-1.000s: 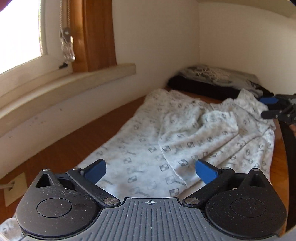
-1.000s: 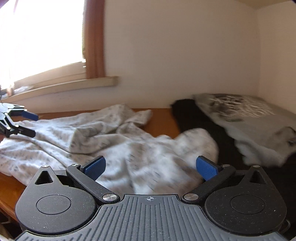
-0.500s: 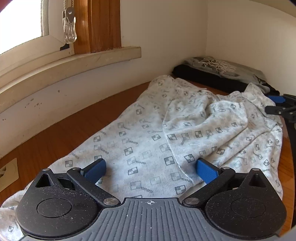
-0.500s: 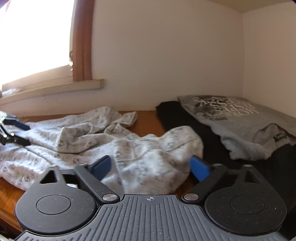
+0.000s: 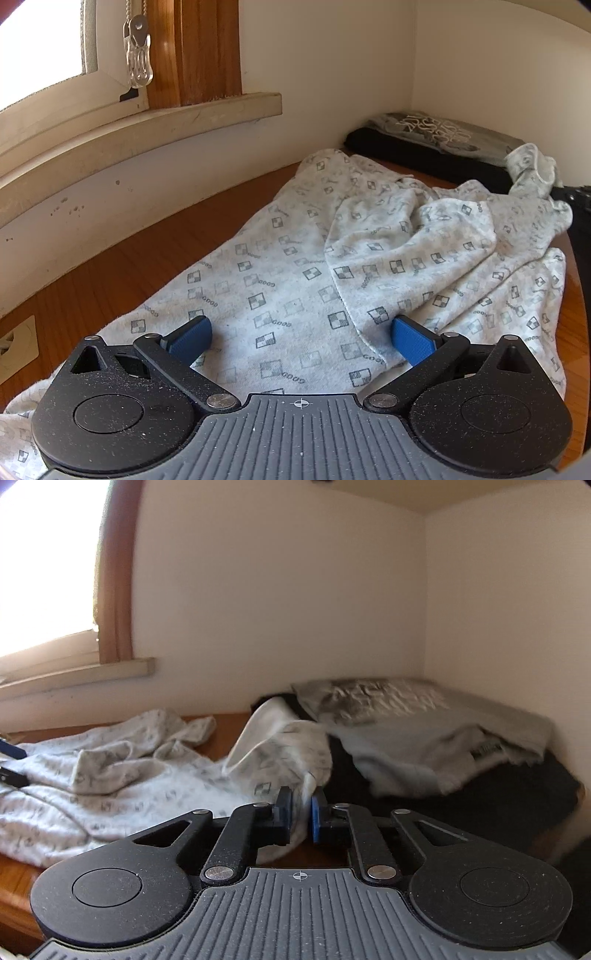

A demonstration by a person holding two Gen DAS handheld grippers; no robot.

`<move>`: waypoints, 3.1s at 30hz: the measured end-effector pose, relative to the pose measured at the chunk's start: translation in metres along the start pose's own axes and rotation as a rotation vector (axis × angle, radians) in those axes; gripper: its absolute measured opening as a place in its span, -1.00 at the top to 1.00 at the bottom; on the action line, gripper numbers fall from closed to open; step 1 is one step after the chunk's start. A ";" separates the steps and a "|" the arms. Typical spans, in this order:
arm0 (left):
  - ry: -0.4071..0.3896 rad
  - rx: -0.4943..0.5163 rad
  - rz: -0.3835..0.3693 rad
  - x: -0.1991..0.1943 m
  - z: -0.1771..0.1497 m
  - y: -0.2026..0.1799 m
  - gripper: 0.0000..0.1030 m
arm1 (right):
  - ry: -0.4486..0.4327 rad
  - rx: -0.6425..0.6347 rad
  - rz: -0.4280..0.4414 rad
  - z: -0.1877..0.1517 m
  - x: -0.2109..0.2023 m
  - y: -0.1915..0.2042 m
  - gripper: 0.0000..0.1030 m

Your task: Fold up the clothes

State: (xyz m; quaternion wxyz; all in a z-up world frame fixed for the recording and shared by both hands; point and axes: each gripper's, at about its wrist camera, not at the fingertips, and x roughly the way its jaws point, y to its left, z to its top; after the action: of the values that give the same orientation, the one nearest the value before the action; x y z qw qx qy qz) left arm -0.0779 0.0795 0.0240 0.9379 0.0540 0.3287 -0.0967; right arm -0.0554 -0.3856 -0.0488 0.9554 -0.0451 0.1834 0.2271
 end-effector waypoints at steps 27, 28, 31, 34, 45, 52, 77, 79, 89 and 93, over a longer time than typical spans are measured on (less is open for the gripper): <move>-0.038 0.092 0.045 -0.009 0.001 -0.020 -1.00 | -0.064 0.089 -0.031 -0.004 -0.009 -0.013 0.23; -0.052 0.120 0.052 -0.012 0.002 -0.026 -0.98 | -0.077 0.105 -0.028 -0.003 -0.011 -0.017 0.37; -0.087 0.174 0.017 -0.021 0.003 -0.045 -0.91 | -0.125 0.143 -0.032 0.003 -0.024 -0.026 0.65; -0.119 0.214 -0.047 -0.030 0.006 -0.064 -0.52 | -0.201 0.205 -0.034 0.011 -0.045 -0.037 0.69; -0.056 0.312 -0.155 0.000 0.013 -0.096 0.11 | -0.214 0.277 -0.062 0.011 -0.060 -0.050 0.70; -0.056 0.300 -0.174 0.001 0.017 -0.093 0.84 | -0.278 0.385 -0.015 0.016 -0.069 -0.059 0.71; -0.172 0.060 -0.282 -0.057 0.016 -0.035 0.88 | -0.410 0.281 0.109 0.136 -0.046 -0.007 0.70; -0.158 0.049 -0.280 -0.053 0.011 -0.032 0.88 | -0.384 0.250 0.120 0.147 -0.028 0.005 0.70; -0.205 -0.040 -0.189 -0.076 0.001 0.004 -0.33 | -0.298 0.141 0.276 0.168 0.031 0.090 0.70; -0.255 -0.110 -0.192 -0.094 -0.002 0.023 -0.41 | -0.237 0.116 0.433 0.159 0.039 0.136 0.70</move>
State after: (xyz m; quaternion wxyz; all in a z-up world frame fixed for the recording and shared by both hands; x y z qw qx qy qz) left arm -0.1458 0.1157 0.0825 0.9599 -0.0419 0.2156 -0.1740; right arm -0.0311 -0.2210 0.0840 0.9003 0.0770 0.0881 0.4193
